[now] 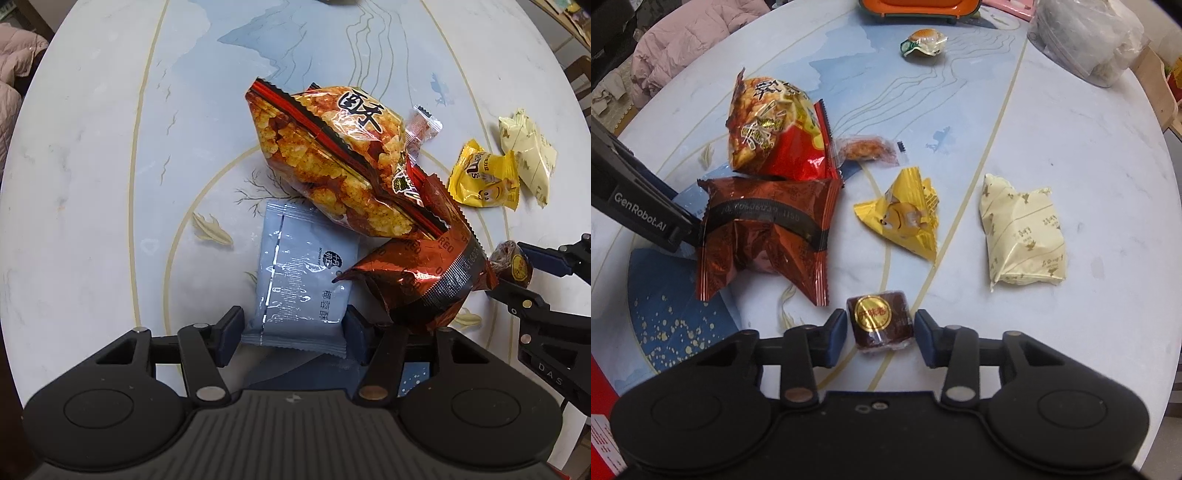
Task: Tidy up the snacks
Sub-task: 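Grasp the light blue packet with left tool while right tool grasps round chocolate, then carry the light blue packet and chocolate over the box with both tools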
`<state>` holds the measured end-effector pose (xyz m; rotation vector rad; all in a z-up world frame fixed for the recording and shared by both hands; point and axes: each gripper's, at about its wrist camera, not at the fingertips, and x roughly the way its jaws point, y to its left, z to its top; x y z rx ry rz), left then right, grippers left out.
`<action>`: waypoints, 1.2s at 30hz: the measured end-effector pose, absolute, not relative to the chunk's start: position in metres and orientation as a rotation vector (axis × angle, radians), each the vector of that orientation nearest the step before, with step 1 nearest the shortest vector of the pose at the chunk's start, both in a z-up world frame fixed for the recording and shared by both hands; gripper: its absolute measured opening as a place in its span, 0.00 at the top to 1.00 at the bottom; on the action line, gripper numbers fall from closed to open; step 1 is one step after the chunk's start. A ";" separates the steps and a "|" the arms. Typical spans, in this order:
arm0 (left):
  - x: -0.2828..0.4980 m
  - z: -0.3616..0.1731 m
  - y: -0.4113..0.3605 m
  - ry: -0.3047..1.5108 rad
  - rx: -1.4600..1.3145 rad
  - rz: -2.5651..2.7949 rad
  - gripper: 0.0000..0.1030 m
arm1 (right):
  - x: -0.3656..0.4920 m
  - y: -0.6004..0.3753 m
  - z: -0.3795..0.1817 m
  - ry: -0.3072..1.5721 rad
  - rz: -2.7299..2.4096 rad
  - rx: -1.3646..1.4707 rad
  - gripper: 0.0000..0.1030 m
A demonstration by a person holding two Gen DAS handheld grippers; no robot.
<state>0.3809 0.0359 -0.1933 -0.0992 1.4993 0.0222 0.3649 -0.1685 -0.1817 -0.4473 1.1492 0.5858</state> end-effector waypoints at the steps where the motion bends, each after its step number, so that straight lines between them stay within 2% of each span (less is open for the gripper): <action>1: 0.380 -0.193 0.037 1.496 -0.101 0.022 0.45 | 0.365 -0.169 -0.182 1.147 0.584 -0.445 0.66; 13: 0.361 -0.174 0.053 1.457 -0.181 0.032 0.47 | 0.354 -0.179 -0.164 1.153 0.567 -0.378 0.67; 36: 0.268 -0.047 0.044 1.297 -0.142 -0.035 0.47 | 0.255 -0.192 -0.054 1.021 0.657 -0.316 0.67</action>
